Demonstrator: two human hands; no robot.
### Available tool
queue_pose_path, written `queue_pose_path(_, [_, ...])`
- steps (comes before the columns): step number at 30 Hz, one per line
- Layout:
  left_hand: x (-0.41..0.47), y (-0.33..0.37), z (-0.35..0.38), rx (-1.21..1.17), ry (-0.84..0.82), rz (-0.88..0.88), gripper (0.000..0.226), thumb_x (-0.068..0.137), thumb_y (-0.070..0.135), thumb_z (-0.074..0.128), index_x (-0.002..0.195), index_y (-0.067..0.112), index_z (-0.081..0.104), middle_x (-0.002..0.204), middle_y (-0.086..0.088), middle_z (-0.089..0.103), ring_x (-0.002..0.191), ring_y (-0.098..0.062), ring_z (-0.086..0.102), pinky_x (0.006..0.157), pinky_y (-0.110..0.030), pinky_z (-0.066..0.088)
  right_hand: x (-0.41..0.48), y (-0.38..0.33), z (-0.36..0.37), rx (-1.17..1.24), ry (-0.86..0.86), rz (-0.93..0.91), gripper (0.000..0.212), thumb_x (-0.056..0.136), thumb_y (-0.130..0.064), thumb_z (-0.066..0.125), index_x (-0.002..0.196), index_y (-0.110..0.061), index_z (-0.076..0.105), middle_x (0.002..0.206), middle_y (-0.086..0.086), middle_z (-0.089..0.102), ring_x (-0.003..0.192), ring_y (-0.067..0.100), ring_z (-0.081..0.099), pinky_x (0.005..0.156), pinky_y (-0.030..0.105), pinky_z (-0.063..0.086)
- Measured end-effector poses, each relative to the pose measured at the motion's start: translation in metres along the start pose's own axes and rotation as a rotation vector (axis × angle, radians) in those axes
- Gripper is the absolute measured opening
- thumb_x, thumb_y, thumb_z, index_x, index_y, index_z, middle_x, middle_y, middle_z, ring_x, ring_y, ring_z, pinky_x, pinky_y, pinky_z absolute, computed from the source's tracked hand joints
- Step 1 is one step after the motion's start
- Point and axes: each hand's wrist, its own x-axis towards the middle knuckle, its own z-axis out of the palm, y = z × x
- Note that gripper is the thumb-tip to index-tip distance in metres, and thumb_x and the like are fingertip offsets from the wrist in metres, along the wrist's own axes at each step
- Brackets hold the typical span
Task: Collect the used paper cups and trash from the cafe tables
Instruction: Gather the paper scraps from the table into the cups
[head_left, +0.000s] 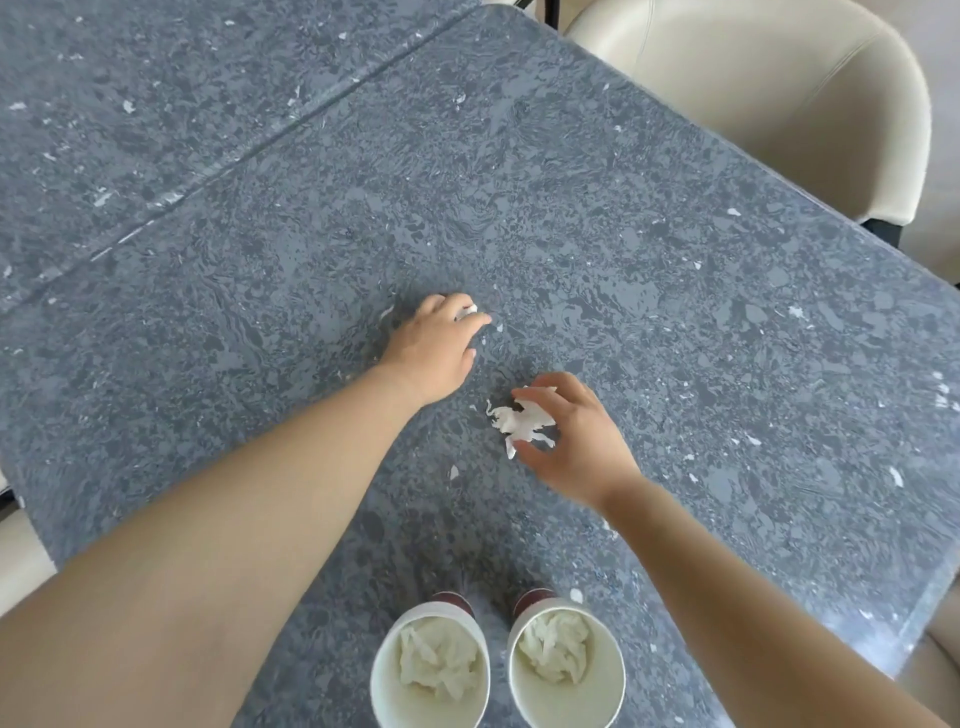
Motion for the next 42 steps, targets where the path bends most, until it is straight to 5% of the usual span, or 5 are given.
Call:
queue_pose_path(5, [-0.037,0.015,0.012,-0.200,-0.001,0.138,0.028,0.091,0.011,0.052,0.114,0.024,0.060,0.112,0.005,0.054,0.109,-0.016,0.048,0.086,-0.039,0.048,-0.008,0.006,-0.001,0.094,0.031,-0.010,0.041,0.075,-0.014,0.068,0.115,-0.018,0.061,0.114,-0.002,0.057,0.097,0.017,0.054,0.082,0.032,0.050])
queue_pose_path(12, [-0.085,0.040,0.027,-0.403,0.043,0.118,0.044,0.088,0.034,0.057,0.130,0.027,0.046,0.127,0.006,0.049,0.105,-0.014,0.055,0.086,-0.030,0.047,-0.034,0.005,-0.004,0.135,0.117,0.047,0.028,0.076,-0.017,0.070,0.103,-0.018,0.065,0.099,0.000,0.067,0.068,0.015,0.060,0.062,0.033,0.055])
queue_pose_path(24, [-0.082,0.052,0.027,-0.146,-0.067,0.148,0.064,0.079,0.036,0.069,0.134,0.030,0.038,0.137,0.008,0.036,0.122,-0.017,0.040,0.090,-0.039,0.048,-0.048,0.010,-0.009,0.088,-0.002,0.119,0.063,0.069,-0.020,0.077,0.127,-0.017,0.052,0.127,0.000,0.044,0.105,0.017,0.053,0.090,0.035,0.050])
queue_pose_path(30, [-0.084,0.059,0.029,-0.263,-0.070,0.122,0.031,0.085,0.015,0.060,0.117,0.017,0.060,0.115,0.003,0.057,0.104,-0.018,0.055,0.086,-0.030,0.042,-0.042,-0.011,-0.006,0.102,0.040,0.023,0.025,0.076,-0.002,0.062,0.100,-0.011,0.066,0.093,0.008,0.062,0.074,0.025,0.061,0.067,0.043,0.054])
queue_pose_path(42, [-0.161,0.089,-0.041,-0.345,0.066,0.060,0.031,0.080,0.023,0.067,0.110,0.026,0.061,0.106,0.011,0.063,0.086,-0.005,0.056,0.074,-0.017,0.039,-0.099,-0.060,-0.059,0.194,0.186,-0.076,0.028,0.071,-0.003,0.071,0.096,-0.014,0.068,0.093,0.001,0.065,0.072,0.014,0.061,0.067,0.014,0.050])
